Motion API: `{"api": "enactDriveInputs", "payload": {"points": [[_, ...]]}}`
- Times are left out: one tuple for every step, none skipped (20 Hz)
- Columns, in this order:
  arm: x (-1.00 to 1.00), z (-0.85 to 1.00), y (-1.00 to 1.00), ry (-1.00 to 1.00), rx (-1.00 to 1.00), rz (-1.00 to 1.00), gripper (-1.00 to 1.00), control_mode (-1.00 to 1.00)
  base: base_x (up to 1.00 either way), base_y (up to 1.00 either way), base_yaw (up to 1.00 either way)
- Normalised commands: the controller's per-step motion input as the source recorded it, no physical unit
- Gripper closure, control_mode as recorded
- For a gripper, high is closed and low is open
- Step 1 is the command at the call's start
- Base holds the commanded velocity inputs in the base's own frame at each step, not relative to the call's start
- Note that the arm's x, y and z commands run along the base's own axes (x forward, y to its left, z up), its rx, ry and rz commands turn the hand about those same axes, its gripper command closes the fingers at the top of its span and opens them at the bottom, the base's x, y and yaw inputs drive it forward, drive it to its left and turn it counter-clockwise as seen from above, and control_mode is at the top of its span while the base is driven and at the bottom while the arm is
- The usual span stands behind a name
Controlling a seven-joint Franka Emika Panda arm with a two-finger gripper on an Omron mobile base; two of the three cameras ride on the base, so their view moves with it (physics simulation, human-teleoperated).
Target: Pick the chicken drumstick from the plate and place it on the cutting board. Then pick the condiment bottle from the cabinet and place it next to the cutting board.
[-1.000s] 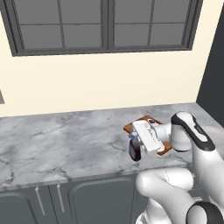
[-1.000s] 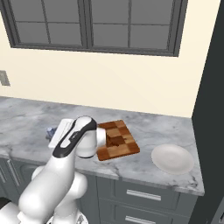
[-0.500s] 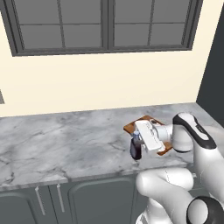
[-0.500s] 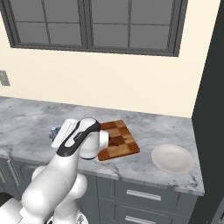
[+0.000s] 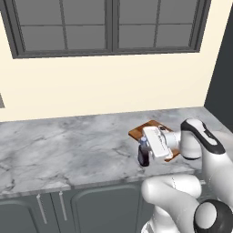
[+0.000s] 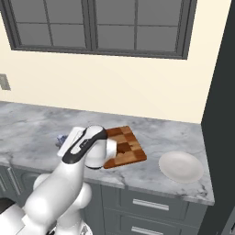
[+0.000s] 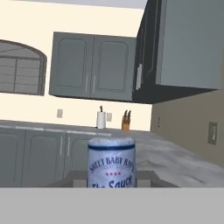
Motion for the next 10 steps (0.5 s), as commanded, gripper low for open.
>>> {"api": "enactDriveInputs", "payload": {"points": [[0.0,-0.35,0.0,0.0,0.0,-0.06,1.0,-1.0,0.0,0.0,0.0],[0.0,-0.36,0.01,0.0,0.0,-0.06,1.0,-1.0,0.0,0.0,0.0],[0.0,-0.37,0.02,0.0,0.0,-0.06,1.0,-1.0,0.0,0.0,0.0],[0.0,-0.37,0.02,0.0,0.01,-0.05,1.0,-1.0,0.0,0.0,0.0],[0.0,-0.39,0.04,0.0,0.02,-0.05,1.0,-1.0,0.0,0.0,0.0],[0.0,-0.4,0.03,0.0,0.03,-0.05,1.0,-1.0,0.0,0.0,0.0],[0.0,-0.4,0.03,0.0,0.03,-0.05,1.0,-1.0,0.0,0.0,0.0],[0.01,-0.41,0.03,0.0,0.03,-0.05,1.0,-1.0,0.0,0.0,0.0],[0.01,-0.41,0.01,0.0,0.04,-0.05,1.0,-1.0,0.0,0.0,0.0],[0.01,-0.4,0.01,0.0,0.04,-0.05,1.0,-1.0,0.0,0.0,0.0]]}}
